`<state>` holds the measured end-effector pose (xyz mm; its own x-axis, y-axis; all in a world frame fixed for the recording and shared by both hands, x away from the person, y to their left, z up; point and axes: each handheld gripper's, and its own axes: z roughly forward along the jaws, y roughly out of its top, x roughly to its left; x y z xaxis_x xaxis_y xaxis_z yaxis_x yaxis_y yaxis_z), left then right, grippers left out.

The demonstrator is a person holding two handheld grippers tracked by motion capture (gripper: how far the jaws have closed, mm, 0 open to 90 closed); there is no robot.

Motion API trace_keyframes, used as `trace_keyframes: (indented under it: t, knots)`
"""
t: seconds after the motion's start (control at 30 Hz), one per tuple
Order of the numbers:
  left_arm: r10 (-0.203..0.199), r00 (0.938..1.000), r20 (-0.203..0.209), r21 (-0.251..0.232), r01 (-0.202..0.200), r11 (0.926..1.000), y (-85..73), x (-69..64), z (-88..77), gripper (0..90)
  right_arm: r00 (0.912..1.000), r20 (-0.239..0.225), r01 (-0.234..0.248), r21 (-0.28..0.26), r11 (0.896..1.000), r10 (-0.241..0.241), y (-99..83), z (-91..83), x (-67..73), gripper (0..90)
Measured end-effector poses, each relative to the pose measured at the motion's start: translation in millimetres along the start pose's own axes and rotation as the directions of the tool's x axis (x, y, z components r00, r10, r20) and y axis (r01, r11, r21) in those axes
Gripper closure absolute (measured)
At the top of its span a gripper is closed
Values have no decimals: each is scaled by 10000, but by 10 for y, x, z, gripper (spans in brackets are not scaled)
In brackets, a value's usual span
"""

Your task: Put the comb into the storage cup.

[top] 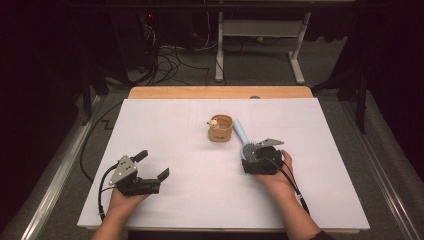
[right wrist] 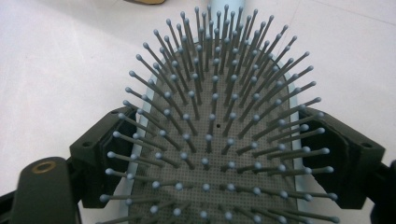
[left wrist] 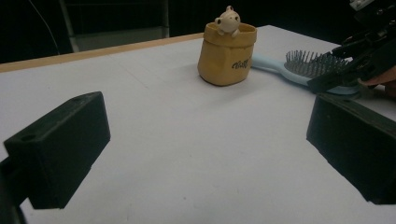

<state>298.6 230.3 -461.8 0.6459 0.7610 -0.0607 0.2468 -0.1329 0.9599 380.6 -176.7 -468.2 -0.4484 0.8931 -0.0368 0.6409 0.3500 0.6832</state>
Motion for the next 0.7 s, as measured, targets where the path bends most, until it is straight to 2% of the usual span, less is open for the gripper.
trace_keyframes:
  t: [0.27, 0.7]
  knots:
    - [-24, 10000, 20, -2, 24, 10000, -1, 2, -4, 4, 9998, 123, -144, 60, 9999, 143, 6, -6, 8, 185]
    - [23, 9999, 145, 29, -24, 10000, -3, 7, 0, 7, 9997, 221, -108, 307, 9995, 101, -32, -80, -9, 201]
